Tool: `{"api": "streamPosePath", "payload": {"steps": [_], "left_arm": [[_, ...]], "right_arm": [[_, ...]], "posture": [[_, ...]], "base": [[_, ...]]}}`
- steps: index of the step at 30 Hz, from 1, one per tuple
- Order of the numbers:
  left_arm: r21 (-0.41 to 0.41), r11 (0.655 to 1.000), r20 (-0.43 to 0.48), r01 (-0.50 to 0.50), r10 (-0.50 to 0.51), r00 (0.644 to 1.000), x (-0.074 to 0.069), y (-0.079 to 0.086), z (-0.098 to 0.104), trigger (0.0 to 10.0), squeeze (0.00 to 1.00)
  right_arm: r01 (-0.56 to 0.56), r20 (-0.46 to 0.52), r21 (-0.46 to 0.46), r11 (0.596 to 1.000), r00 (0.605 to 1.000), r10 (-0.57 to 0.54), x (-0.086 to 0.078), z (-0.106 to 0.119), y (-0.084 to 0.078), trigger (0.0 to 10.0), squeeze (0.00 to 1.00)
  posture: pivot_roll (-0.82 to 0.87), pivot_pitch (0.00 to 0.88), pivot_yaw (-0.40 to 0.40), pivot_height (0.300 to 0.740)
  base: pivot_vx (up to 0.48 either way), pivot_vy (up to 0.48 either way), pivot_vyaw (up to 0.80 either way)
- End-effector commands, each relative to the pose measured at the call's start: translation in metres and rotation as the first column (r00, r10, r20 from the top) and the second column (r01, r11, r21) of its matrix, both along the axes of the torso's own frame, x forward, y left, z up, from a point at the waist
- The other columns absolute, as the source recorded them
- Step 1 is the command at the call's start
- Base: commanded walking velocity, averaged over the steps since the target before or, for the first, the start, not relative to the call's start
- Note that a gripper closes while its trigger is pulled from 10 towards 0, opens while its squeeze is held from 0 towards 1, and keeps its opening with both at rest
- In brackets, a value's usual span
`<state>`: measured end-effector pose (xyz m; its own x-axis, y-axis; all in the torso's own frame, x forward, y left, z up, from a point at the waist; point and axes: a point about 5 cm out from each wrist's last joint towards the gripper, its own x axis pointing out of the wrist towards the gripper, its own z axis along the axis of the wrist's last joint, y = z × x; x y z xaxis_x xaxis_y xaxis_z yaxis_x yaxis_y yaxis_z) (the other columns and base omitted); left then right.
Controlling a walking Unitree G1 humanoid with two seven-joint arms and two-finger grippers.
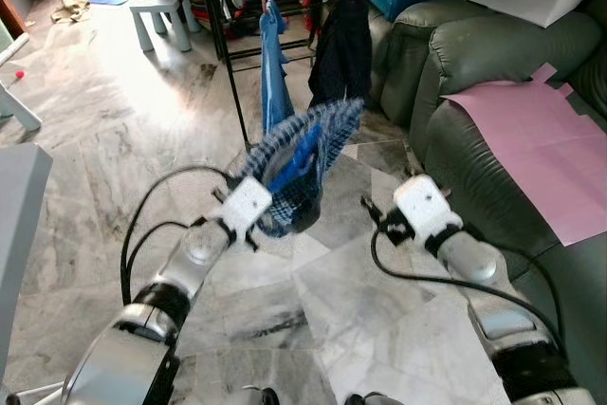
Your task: Hang hanger
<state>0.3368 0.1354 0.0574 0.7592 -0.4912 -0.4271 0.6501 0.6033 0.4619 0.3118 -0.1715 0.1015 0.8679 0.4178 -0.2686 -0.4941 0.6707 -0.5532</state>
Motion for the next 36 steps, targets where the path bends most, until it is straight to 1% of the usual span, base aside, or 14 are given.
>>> {"api": "streamPosePath", "payload": {"steps": [1,8,9,12,14,17,19,21,22,24,25,26,31,36], "left_arm": [[0.049,0.997,-0.014,0.052,-0.052,0.999,-0.001,0.010,0.001,10.0,0.00],[0.098,0.952,-0.016,0.289,-0.289,0.957,-0.009,0.007,0.007,10.0,0.00],[0.105,0.937,-0.010,0.333,-0.334,0.943,-0.010,0.003,0.009,8.9,0.00],[0.119,0.926,-0.003,0.357,-0.359,0.933,-0.011,0.002,0.010,8.7,0.00],[0.126,0.895,0.008,0.427,-0.432,0.902,-0.014,-0.005,0.012,6.5,0.00],[0.130,0.881,0.024,0.456,-0.462,0.886,-0.016,-0.008,0.014,6.2,0.00],[0.117,0.864,0.017,0.490,-0.496,0.868,-0.017,-0.013,0.015,4.6,0.00],[0.121,0.859,0.019,0.498,-0.503,0.864,-0.017,-0.014,0.015,4.6,0.00],[0.125,0.857,0.018,0.501,-0.507,0.862,-0.017,-0.014,0.015,6.0,0.00],[0.125,0.861,0.017,0.494,-0.500,0.866,-0.016,-0.014,0.015,5.9,0.00],[0.117,0.887,0.021,0.446,-0.451,0.892,-0.014,-0.012,0.013,9.3,0.00],[0.096,0.909,0.024,0.405,-0.409,0.912,-0.012,-0.011,0.012,10.0,0.00],[-0.040,0.982,0.025,0.182,-0.181,0.983,-0.007,0.000,0.007,10.0,0.00],[-0.118,0.993,-0.015,0.008,-0.010,1.000,-0.007,0.015,-0.002,10.0,0.00]], "right_arm": [[-0.117,-0.032,-0.091,0.989,0.993,0.114,-0.005,-0.002,-0.003,10.0,0.00],[-0.336,-0.142,-0.158,0.929,0.938,0.315,-0.011,0.011,-0.019,10.0,0.00],[-0.371,-0.163,-0.161,0.914,0.924,0.347,-0.010,0.014,-0.019,10.0,0.00],[-0.403,-0.180,-0.170,0.899,0.910,0.374,-0.010,0.017,-0.019,10.0,0.00],[-0.469,-0.202,-0.153,0.870,0.876,0.437,-0.007,0.026,-0.018,10.0,0.00],[-0.489,-0.210,-0.132,0.862,0.864,0.458,-0.006,0.029,-0.017,10.0,0.00],[-0.517,-0.233,-0.143,0.844,0.846,0.479,-0.004,0.032,-0.018,10.0,0.00],[-0.527,-0.243,-0.147,0.837,0.840,0.486,-0.004,0.032,-0.019,10.0,0.00],[-0.528,-0.243,-0.153,0.835,0.839,0.486,-0.003,0.032,-0.019,10.0,0.00],[-0.520,-0.240,-0.152,0.841,0.844,0.479,0.000,0.032,-0.019,10.0,0.00],[-0.502,-0.224,-0.123,0.856,0.854,0.469,0.001,0.030,-0.016,10.0,0.00],[-0.484,-0.210,-0.091,0.870,0.864,0.458,0.002,0.028,-0.014,10.0,0.00],[-0.399,-0.158,-0.035,0.916,0.907,0.390,0.001,0.015,-0.008,10.0,0.00],[-0.313,-0.108,-0.008,0.950,0.944,0.310,0.001,0.006,-0.006,10.0,0.00]], "posture": [[-0.11,0.036,0.052,0.740],[-0.11,0.029,0.047,0.740],[-0.11,0.027,0.045,0.740],[-0.11,0.025,0.045,0.740],[-0.11,0.020,0.045,0.740],[-0.11,0.020,0.045,0.740],[-0.11,0.016,0.044,0.740],[-0.11,0.016,0.044,0.740],[-0.11,0.013,0.042,0.740],[-0.11,0.012,0.042,0.740],[-0.11,0.010,0.043,0.740],[-0.10,0.006,0.045,0.740],[-0.10,0.001,0.050,0.740],[-0.10,0.000,0.054,0.740]], "base": [[0.000,0.000,0.00],[0.000,0.000,0.00],[0.000,0.000,0.00],[0.000,0.000,0.00],[0.000,0.000,0.00],[0.000,0.000,0.00],[0.000,0.000,0.00],[0.000,0.000,0.00],[0.000,0.000,0.00],[0.000,0.000,0.00],[0.000,0.000,0.00],[0.000,0.000,0.00],[0.000,0.000,0.00],[0.000,0.000,0.00]]}}
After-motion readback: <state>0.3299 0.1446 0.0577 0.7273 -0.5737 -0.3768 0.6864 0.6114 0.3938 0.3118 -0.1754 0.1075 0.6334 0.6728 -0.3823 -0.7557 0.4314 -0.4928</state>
